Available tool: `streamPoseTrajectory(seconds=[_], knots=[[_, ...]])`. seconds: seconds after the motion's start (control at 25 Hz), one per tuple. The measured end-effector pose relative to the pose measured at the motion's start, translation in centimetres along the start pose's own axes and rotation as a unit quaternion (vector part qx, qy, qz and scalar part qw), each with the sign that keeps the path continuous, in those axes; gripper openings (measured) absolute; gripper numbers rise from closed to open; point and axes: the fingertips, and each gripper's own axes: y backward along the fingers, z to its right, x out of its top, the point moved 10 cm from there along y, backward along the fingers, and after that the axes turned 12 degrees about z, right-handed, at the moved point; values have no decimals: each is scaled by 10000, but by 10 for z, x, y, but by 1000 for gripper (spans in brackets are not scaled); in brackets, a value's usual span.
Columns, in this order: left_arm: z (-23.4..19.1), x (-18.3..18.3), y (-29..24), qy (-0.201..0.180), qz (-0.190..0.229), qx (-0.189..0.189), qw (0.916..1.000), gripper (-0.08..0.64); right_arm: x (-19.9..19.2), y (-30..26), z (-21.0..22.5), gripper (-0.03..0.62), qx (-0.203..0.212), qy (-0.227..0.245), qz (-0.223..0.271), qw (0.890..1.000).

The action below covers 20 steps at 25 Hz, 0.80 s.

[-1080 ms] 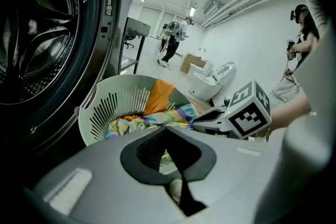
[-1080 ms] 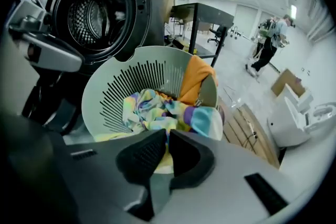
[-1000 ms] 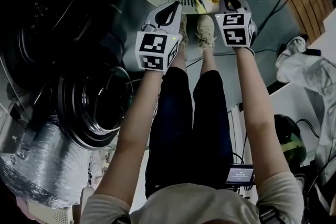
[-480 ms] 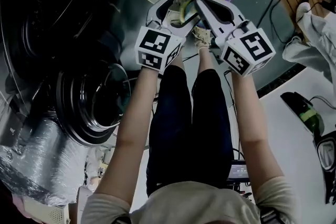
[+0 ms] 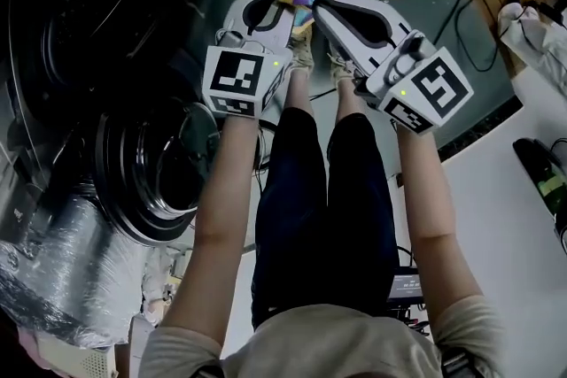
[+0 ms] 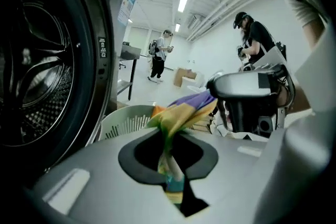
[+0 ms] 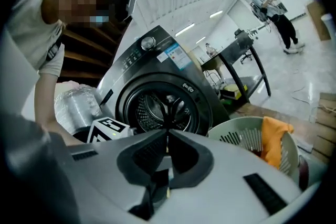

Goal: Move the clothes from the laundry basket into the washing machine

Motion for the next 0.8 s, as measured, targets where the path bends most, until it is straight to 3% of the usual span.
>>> streamPoseTrajectory(seconds=[0.24, 0.28, 0.32, 0.36, 0.48, 0.64, 0.8], knots=[[-33, 2, 37, 446, -117, 966, 9943, 32, -25, -24, 23, 17, -493, 637, -561, 9952], [-39, 5, 44, 419, -116, 1076, 9932, 32, -30, -29, 28, 38, -542, 716, -680, 9936], [-45, 9, 50, 382, -111, 1164, 9924, 32, -36, -35, 32, 105, -559, 769, -802, 9922], [-50, 13, 55, 342, -98, 1239, 9917, 34, -42, -42, 35, 153, -551, 814, -933, 9908], [-61, 23, 66, 226, 9, 1420, 9896, 34, -64, -62, 40, 197, -392, 1090, -1444, 9827], [-68, 32, 71, 184, 191, 1550, 9876, 34, -101, -90, 47, 279, -49, 1585, -2193, 9627], [-70, 36, 75, 162, 355, 1607, 9862, 34, -131, -115, 65, 305, 44, 1499, -2616, 9535]])
